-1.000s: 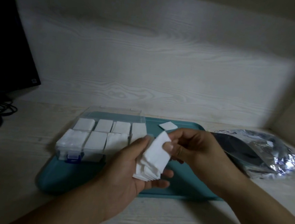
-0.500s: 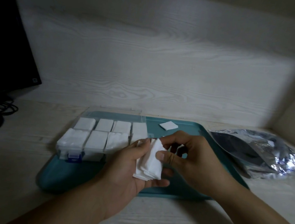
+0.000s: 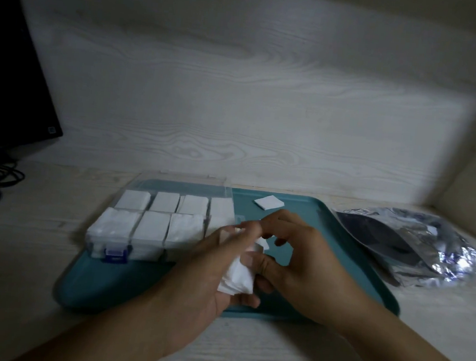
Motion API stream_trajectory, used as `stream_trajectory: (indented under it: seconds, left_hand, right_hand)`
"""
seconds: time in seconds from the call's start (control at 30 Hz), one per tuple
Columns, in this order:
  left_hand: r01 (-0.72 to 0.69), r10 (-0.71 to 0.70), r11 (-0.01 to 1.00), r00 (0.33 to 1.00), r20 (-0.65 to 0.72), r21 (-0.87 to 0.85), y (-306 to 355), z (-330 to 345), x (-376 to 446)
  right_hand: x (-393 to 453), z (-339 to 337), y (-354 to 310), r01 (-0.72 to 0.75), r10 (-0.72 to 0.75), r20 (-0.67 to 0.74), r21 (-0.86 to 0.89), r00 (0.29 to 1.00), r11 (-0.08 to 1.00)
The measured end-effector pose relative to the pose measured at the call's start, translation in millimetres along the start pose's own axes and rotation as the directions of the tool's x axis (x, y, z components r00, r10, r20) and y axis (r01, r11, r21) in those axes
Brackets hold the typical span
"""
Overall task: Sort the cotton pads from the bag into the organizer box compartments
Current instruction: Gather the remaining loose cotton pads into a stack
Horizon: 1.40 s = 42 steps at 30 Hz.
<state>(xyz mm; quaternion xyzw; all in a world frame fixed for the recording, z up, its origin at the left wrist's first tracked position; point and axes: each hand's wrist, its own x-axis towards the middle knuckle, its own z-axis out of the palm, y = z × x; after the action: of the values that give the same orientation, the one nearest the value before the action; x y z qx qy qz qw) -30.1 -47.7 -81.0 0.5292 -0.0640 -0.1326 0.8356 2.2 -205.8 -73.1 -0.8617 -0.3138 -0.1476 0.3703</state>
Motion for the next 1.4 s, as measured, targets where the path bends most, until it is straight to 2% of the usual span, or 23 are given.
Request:
stream_trajectory:
  seconds: [0.07,0.13,0.17,0.23,0.33,0.43,0.53,0.6,0.67,0.8,0.93,1.17,1.3,1.4]
  left_hand:
    - [-0.017,0.019,0.998,0.999,-0.048,0.054,1.5,1.2,-1.5]
    - [-0.038,0.038,0.999,0.994,-0.106,0.009,4.3,0.7,-1.0]
    - [-0.055,0.054,0.998,0.99,-0.127,-0.007,5.9,-0.1,-0.5]
    - [-0.086,0.082,0.996,0.984,-0.157,-0.015,10.1,-1.6,-0.4]
    - [-0.115,0.104,0.992,0.973,-0.206,-0.042,12.4,-4.0,0.2]
    - [-0.115,0.1,0.992,0.968,-0.23,-0.051,12.8,-2.7,2.0]
    - [-0.118,0.108,0.993,0.963,-0.246,-0.028,12.3,-4.4,3.5]
    - [-0.121,0.112,0.992,0.961,-0.251,-0.023,12.5,-4.7,3.7]
    - [-0.125,0.114,0.992,0.96,-0.257,-0.023,12.6,-5.1,3.2]
    - [-0.119,0.108,0.992,0.963,-0.249,-0.032,12.9,-5.4,1.5]
    - [-0.09,0.077,0.995,0.973,-0.218,-0.048,13.8,-4.5,0.8]
    - [-0.094,0.091,0.995,0.976,-0.196,-0.008,10.1,-4.9,1.3]
    - [-0.118,0.111,0.993,0.97,-0.216,-0.016,8.7,-5.6,2.7]
    - [-0.133,0.123,0.991,0.965,-0.232,-0.028,8.5,-6.1,2.4]
  right_hand:
    - [1.6,-3.3,0.4,-0.034,0.037,-0.054,0.07,0.998,0.997]
    - [7.6,-9.9,10.7,-0.113,0.141,-0.15,0.182,0.979,0.977]
    - [10.9,-13.3,19.3,-0.151,0.186,-0.19,0.182,0.964,0.972]
    - [16.6,-19.4,39.4,-0.234,0.24,-0.195,0.055,0.951,0.971]
    - [23.3,-18.5,55.8,-0.314,0.317,-0.01,-0.168,0.948,0.934]
    - [30.2,-3.8,52.9,-0.156,0.226,0.168,-0.351,0.96,0.923]
    - [32.1,8.7,44.3,-0.061,0.221,0.322,-0.44,0.921,0.896]
    - [31.0,9.8,45.3,-0.007,0.194,0.335,-0.487,0.922,0.874]
    - [29.2,4.0,42.4,-0.014,0.181,0.295,-0.49,0.938,0.871]
    - [24.8,-6.4,35.6,-0.08,0.225,0.29,-0.437,0.93,0.896]
    - [23.6,-13.3,28.9,-0.185,0.326,0.36,-0.374,0.874,0.909]
    - [16.1,-18.3,25.0,-0.288,0.36,0.3,-0.258,0.884,0.922]
    - [16.3,-25.6,19.5,-0.353,0.341,0.16,0.053,0.927,0.934]
    - [16.6,-27.4,9.4,-0.296,0.32,-0.024,0.319,0.947,0.9]
